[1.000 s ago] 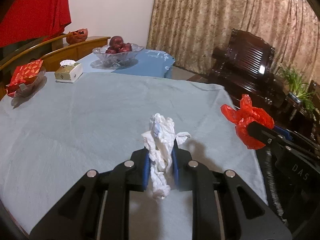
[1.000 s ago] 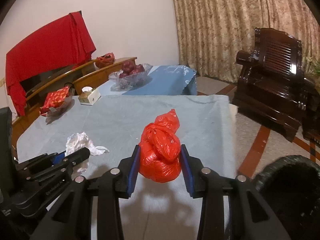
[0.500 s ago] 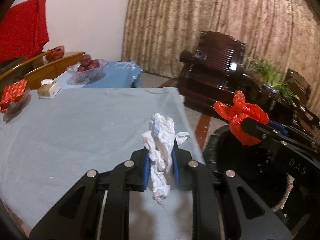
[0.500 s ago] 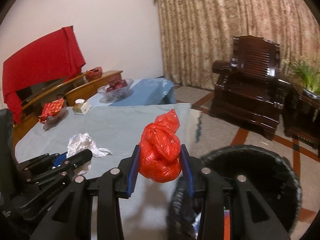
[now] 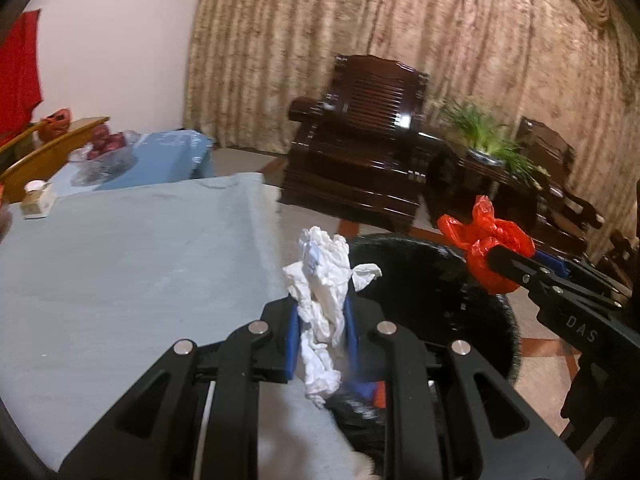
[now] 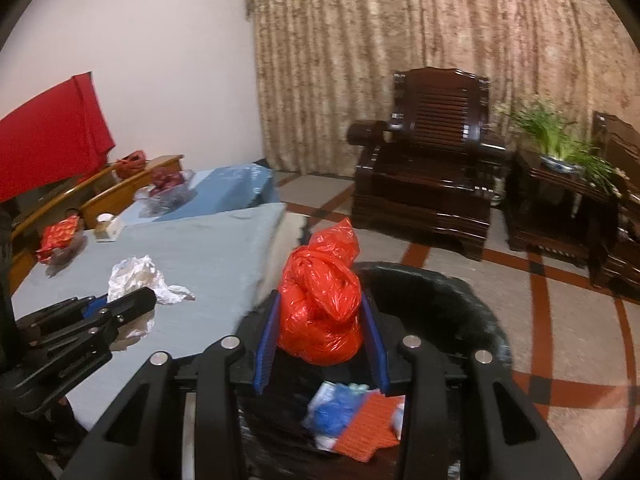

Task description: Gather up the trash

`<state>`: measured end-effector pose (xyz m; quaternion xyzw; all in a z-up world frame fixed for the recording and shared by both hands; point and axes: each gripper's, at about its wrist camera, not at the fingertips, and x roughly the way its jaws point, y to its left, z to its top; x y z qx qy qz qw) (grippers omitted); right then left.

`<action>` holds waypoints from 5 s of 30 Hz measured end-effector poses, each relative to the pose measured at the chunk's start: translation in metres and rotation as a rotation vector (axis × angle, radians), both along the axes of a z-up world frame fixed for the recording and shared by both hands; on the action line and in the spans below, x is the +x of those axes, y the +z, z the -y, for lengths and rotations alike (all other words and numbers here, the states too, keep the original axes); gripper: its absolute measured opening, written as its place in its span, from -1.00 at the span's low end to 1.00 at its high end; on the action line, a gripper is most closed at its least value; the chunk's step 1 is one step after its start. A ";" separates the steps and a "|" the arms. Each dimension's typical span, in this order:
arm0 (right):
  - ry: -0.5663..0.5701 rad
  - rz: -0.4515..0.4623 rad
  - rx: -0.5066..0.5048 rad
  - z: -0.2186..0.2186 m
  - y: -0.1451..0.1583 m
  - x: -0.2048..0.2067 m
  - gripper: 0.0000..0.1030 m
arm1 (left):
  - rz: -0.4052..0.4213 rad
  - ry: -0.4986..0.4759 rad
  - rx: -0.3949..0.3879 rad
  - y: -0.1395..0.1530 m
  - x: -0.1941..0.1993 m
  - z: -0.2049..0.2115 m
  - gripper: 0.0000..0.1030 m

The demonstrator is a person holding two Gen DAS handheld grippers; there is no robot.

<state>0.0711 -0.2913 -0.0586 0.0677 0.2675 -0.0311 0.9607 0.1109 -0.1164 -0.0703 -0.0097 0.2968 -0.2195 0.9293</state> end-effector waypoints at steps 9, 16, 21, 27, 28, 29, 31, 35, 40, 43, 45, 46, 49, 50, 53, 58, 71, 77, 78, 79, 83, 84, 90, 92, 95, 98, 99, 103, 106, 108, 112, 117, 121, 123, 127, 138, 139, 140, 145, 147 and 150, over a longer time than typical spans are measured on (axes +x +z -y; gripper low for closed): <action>-0.081 -0.032 0.000 0.042 -0.015 -0.008 -0.25 | 0.001 -0.111 0.030 -0.016 0.005 0.058 -0.65; -0.110 -0.064 0.008 0.064 -0.032 0.002 -0.25 | -0.017 -0.142 0.045 -0.035 0.021 0.086 -0.65; -0.117 -0.084 0.013 0.076 -0.045 0.008 -0.24 | -0.044 -0.157 0.042 -0.046 0.036 0.099 -0.63; -0.133 -0.110 -0.003 0.081 -0.056 0.016 0.09 | -0.097 -0.169 0.021 -0.055 0.051 0.102 0.13; -0.140 -0.113 -0.004 0.082 -0.057 0.016 0.17 | -0.094 -0.168 0.015 -0.055 0.051 0.100 0.17; -0.146 -0.113 -0.006 0.082 -0.058 0.015 0.29 | -0.093 -0.168 0.017 -0.054 0.052 0.099 0.24; -0.162 -0.111 -0.016 0.084 -0.057 0.013 0.55 | -0.090 -0.161 0.018 -0.054 0.052 0.094 0.44; -0.172 -0.104 -0.027 0.083 -0.053 0.009 0.83 | -0.070 -0.140 0.014 -0.047 0.051 0.079 0.64; -0.147 -0.084 -0.007 0.075 -0.040 0.000 0.88 | -0.032 -0.100 0.037 -0.031 0.040 0.056 0.74; -0.116 -0.076 0.004 0.066 -0.031 -0.006 0.88 | -0.017 -0.076 0.047 -0.019 0.030 0.043 0.75; -0.099 -0.072 0.009 0.057 -0.026 -0.010 0.88 | -0.006 -0.056 0.059 -0.011 0.020 0.034 0.76; -0.085 -0.068 0.012 0.051 -0.021 -0.013 0.88 | -0.002 -0.050 0.065 -0.006 0.018 0.031 0.76; -0.059 -0.058 0.009 0.039 -0.012 -0.021 0.88 | 0.014 -0.028 0.082 0.003 0.004 0.021 0.79; -0.052 -0.056 0.008 0.035 -0.009 -0.023 0.88 | 0.018 -0.016 0.083 0.006 -0.002 0.016 0.81; -0.033 -0.050 0.013 0.024 0.002 -0.031 0.88 | 0.021 0.006 0.086 0.015 -0.016 0.005 0.82; -0.014 -0.026 0.020 0.010 0.021 -0.044 0.88 | 0.040 0.042 0.095 0.031 -0.036 -0.009 0.85; 0.026 0.006 -0.017 -0.019 0.054 -0.067 0.88 | 0.108 0.097 0.096 0.068 -0.083 -0.036 0.90; 0.042 0.026 -0.023 -0.025 0.063 -0.075 0.88 | 0.121 0.125 0.085 0.079 -0.091 -0.045 0.90; 0.043 0.029 -0.024 -0.025 0.064 -0.075 0.88 | 0.126 0.130 0.085 0.080 -0.093 -0.046 0.90; 0.045 0.032 -0.024 -0.026 0.066 -0.076 0.88 | 0.129 0.132 0.086 0.081 -0.095 -0.046 0.90; 0.052 0.037 -0.029 -0.028 0.067 -0.078 0.88 | 0.134 0.139 0.085 0.084 -0.100 -0.048 0.90; 0.053 0.038 -0.031 -0.029 0.067 -0.078 0.88 | 0.135 0.141 0.085 0.085 -0.100 -0.048 0.90; 0.063 0.039 -0.036 -0.033 0.066 -0.080 0.88 | 0.143 0.151 0.079 0.087 -0.102 -0.051 0.90; 0.062 0.039 -0.034 -0.033 0.066 -0.080 0.88 | 0.144 0.154 0.079 0.088 -0.102 -0.052 0.90; 0.062 0.038 -0.036 -0.033 0.066 -0.080 0.88 | 0.145 0.157 0.078 0.088 -0.102 -0.052 0.90; 0.062 0.040 -0.035 -0.033 0.066 -0.080 0.88 | 0.145 0.157 0.077 0.088 -0.101 -0.053 0.90; 0.062 0.040 -0.035 -0.033 0.066 -0.080 0.88 | 0.146 0.157 0.078 0.088 -0.101 -0.053 0.90; 0.062 0.038 -0.036 -0.034 0.065 -0.080 0.88 | 0.146 0.156 0.077 0.088 -0.101 -0.054 0.90; 0.062 0.038 -0.036 -0.034 0.065 -0.080 0.88 | 0.145 0.156 0.077 0.088 -0.101 -0.054 0.90; 0.062 0.039 -0.036 -0.034 0.065 -0.080 0.88 | 0.144 0.157 0.079 0.088 -0.101 -0.054 0.90; 0.063 0.039 -0.037 -0.035 0.066 -0.079 0.88 | 0.144 0.158 0.079 0.088 -0.101 -0.054 0.90; 0.062 0.039 -0.038 -0.035 0.066 -0.080 0.88 | 0.143 0.158 0.079 0.088 -0.101 -0.055 0.90; 0.063 0.039 -0.038 -0.035 0.066 -0.079 0.88 | 0.142 0.158 0.079 0.087 -0.100 -0.056 0.90; 0.064 0.037 -0.039 -0.036 0.066 -0.079 0.88 | 0.142 0.158 0.079 0.087 -0.100 -0.056 0.90; 0.063 0.036 -0.038 -0.036 0.066 -0.078 0.88 | 0.141 0.158 0.078 0.088 -0.100 -0.056 0.90; 0.063 0.036 -0.039 -0.036 0.067 -0.078 0.88 | 0.140 0.158 0.079 0.088 -0.099 -0.058 0.90; 0.063 0.036 -0.039 -0.036 0.067 -0.078 0.88 | 0.140 0.158 0.080 0.088 -0.099 -0.059 0.90; 0.063 0.036 -0.039 -0.036 0.067 -0.078 0.88 | 0.140 0.158 0.080 0.088 -0.099 -0.059 0.90; 0.063 0.037 -0.039 -0.036 0.067 -0.078 0.88 | 0.140 0.158 0.080 0.089 -0.098 -0.059 0.90; 0.063 0.036 -0.039 -0.036 0.067 -0.078 0.88 | 0.138 0.158 0.079 0.089 -0.098 -0.059 0.90; 0.064 0.036 -0.039 -0.035 0.067 -0.078 0.88 | 0.139 0.159 0.078 0.089 -0.098 -0.059 0.90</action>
